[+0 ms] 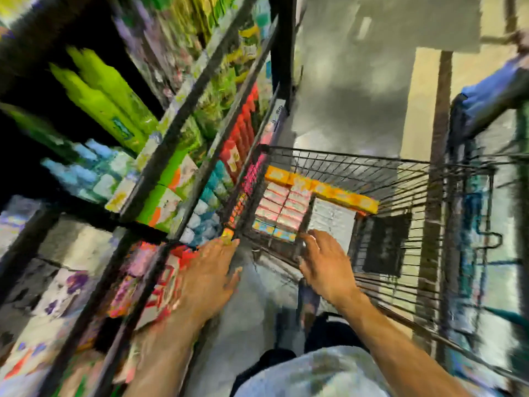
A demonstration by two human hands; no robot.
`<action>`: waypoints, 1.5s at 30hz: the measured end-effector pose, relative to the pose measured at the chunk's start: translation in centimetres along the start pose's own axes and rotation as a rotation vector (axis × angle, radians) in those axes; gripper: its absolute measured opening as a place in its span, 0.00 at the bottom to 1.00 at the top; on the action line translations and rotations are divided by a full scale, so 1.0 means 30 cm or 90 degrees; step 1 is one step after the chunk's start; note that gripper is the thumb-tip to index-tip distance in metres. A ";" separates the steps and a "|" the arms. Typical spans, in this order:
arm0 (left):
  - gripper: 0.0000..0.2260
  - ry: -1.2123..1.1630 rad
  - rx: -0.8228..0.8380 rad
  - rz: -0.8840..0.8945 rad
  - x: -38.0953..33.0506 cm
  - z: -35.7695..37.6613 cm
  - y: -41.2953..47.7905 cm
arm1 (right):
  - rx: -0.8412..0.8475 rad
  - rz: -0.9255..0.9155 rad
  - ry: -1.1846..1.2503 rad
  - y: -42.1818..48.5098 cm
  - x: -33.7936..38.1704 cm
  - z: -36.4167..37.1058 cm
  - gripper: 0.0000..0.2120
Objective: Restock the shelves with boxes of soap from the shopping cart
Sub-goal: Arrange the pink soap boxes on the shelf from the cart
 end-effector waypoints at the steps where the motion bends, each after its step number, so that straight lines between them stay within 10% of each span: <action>1: 0.25 0.002 0.013 -0.002 -0.006 0.036 0.061 | 0.001 0.008 0.011 0.036 -0.030 0.013 0.27; 27: 0.27 0.055 0.320 0.199 0.252 1.108 0.865 | 0.004 0.191 0.043 0.492 -0.437 0.938 0.28; 39: 0.22 0.085 0.213 0.187 0.231 1.060 0.889 | 0.047 0.192 0.014 0.537 -0.472 0.957 0.26; 45: 0.20 -0.168 0.146 -0.027 0.196 0.725 0.799 | 0.039 0.341 0.379 0.400 -0.444 0.662 0.21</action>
Point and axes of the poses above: each hand's wrist, its own y-axis towards the middle knuckle, its own z-axis out of the palm, x = y × z, the point moved 10 cm from there along y, towards the middle knuckle, and after that the axes turned 5 degrees about -x, right-handed, at the moved point
